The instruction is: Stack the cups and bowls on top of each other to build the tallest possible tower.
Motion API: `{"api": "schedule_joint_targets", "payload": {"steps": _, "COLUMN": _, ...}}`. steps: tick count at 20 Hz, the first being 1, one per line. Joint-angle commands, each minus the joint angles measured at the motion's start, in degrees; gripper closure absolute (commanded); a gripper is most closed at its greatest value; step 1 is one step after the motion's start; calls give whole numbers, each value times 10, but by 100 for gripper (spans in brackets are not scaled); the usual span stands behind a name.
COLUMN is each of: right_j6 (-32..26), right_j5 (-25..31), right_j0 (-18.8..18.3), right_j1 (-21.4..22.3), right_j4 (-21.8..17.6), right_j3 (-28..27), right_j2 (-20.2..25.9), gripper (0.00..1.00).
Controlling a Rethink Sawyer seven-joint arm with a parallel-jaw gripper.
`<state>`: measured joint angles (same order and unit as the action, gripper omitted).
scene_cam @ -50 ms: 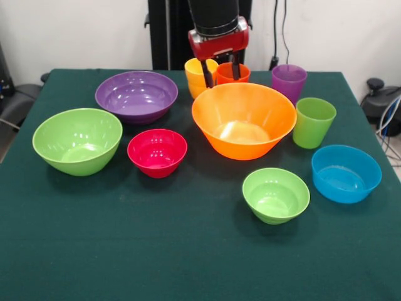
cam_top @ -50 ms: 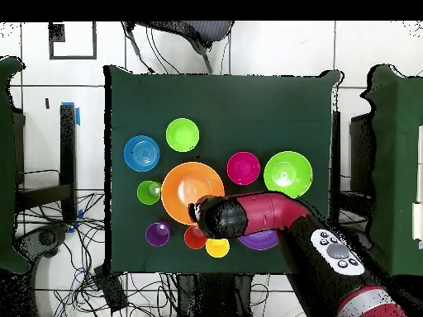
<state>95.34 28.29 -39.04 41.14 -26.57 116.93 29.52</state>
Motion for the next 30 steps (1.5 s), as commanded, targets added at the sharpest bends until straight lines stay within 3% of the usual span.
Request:
{"api": "schedule_joint_targets", "payload": {"steps": 1, "right_j6": 50, "right_j5": 34, "right_j0": 31, "right_j1": 4, "right_j4": 12, "right_j3": 35, "right_j2": -13, "gripper": 0}}
{"api": "schedule_joint_targets", "payload": {"steps": 9, "right_j6": 52, "right_j5": 15, "right_j0": 35, "right_j1": 42, "right_j4": 10, "right_j3": 55, "right_j2": -18, "gripper": 0}}
{"api": "schedule_joint_targets", "payload": {"steps": 14, "right_j6": 45, "right_j5": 53, "right_j0": 42, "right_j1": 30, "right_j4": 7, "right_j3": 55, "right_j2": -36, "gripper": 0}}
{"api": "schedule_joint_targets", "payload": {"steps": 20, "right_j6": 85, "right_j5": 20, "right_j0": 85, "right_j1": 35, "right_j4": -33, "right_j3": 43, "right_j2": -100, "gripper": 0}}
{"api": "schedule_joint_targets", "payload": {"steps": 30, "right_j6": 165, "right_j5": -63, "right_j0": 151, "right_j1": 11, "right_j4": 5, "right_j3": 61, "right_j2": -193, "gripper": 0}}
